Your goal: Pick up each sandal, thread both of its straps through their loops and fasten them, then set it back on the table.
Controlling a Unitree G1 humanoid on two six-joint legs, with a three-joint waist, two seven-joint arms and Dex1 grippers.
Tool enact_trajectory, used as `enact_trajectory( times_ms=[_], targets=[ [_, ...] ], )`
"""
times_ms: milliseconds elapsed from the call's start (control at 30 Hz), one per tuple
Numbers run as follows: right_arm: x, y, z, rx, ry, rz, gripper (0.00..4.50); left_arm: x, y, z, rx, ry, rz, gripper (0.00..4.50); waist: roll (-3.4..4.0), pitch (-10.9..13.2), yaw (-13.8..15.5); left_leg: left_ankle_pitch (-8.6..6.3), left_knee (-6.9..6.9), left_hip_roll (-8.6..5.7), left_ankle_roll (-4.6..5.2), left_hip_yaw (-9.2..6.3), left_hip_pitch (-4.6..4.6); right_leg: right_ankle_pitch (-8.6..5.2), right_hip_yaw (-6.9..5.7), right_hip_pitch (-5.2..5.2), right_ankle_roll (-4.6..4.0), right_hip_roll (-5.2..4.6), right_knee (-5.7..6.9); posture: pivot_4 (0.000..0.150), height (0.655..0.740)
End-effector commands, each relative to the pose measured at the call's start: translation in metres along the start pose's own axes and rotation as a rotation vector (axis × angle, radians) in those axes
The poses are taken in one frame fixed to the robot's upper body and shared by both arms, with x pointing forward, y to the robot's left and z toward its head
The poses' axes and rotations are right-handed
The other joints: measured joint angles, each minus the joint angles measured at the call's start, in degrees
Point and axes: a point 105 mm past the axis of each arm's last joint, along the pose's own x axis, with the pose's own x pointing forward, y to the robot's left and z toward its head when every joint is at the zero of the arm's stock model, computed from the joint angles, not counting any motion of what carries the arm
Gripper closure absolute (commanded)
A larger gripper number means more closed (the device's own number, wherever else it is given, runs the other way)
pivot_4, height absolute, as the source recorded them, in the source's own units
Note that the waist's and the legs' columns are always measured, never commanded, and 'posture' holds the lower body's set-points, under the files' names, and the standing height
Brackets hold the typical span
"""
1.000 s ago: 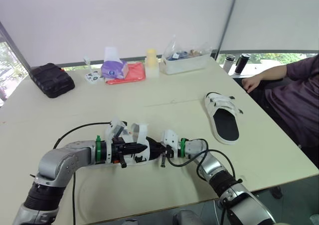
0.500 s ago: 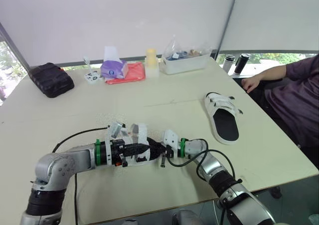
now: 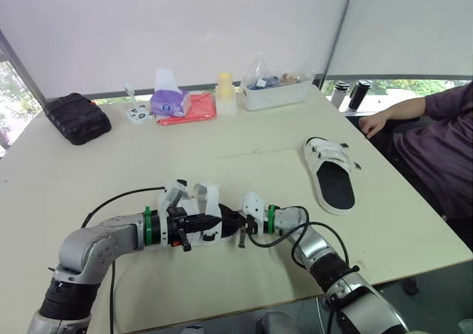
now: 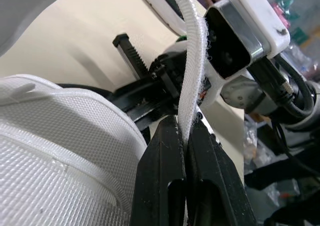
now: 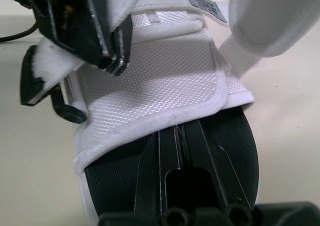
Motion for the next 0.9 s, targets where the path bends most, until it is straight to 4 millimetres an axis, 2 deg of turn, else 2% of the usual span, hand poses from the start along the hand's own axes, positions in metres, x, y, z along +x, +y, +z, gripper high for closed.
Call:
enact_trajectory(
  times_ms=[33,167,300,433,600,733,900],
  targets=[
    [-0.016,0.034,-0.079,0.181,0.291,0.031,4.5,0.003,-0.002,0.002,0.045,0.0,-0.015,4.46,0.0,0.0,0.0,0.0,0.0,0.0,0.0,0.0,0.0,0.0,0.0,0.0,0.0,0.0,0.0,0.15,0.74],
    [-0.016,0.033,-0.079,0.181,0.291,0.029,4.5,0.001,-0.006,-0.001,0.039,0.009,-0.046,3.26,0.01,0.01,-0.06,0.0,-0.01,0.02,0.0,0.0,-0.01,0.0,0.0,-0.02,0.0,0.0,0.0,0.15,0.74],
    [-0.017,0.033,-0.079,0.18,0.293,0.029,4.5,-0.006,-0.008,0.01,0.008,-0.014,-0.064,1.32,0.02,0.01,-0.05,0.0,-0.02,0.02,0.01,0.0,-0.02,0.0,0.0,-0.02,0.0,0.01,0.0,0.15,0.74],
    [-0.017,0.032,-0.079,0.182,0.293,0.028,4.5,-0.014,0.002,0.028,0.032,-0.065,-0.016,1.32,-0.02,0.03,-0.15,0.0,0.0,0.01,0.01,0.0,-0.01,0.0,-0.02,-0.06,0.0,0.01,0.0,0.15,0.74],
    [-0.017,0.032,-0.079,0.182,0.294,0.028,4.5,-0.012,-0.008,0.033,0.071,-0.029,-0.061,1.32,-0.02,0.04,-0.67,0.09,-0.04,0.02,0.16,-0.01,-0.02,0.01,-0.02,0.01,0.01,0.03,0.03,0.15,0.74],
    [-0.016,0.031,-0.078,0.181,0.292,0.022,4.5,-0.009,-0.021,0.025,0.108,0.02,-0.096,1.32,-0.06,0.06,-0.88,0.12,-0.07,0.04,0.2,-0.02,-0.01,0.01,-0.01,-0.02,0.02,0.02,0.08,0.15,0.74],
    [-0.016,0.031,-0.079,0.184,0.292,0.02,4.5,-0.011,-0.028,0.007,0.148,0.094,-0.091,1.32,0.03,0.15,-1.13,0.11,-0.11,0.07,0.19,-0.01,-0.01,0.01,0.04,-0.03,0.01,0.0,0.08,0.15,0.74]
  ],
)
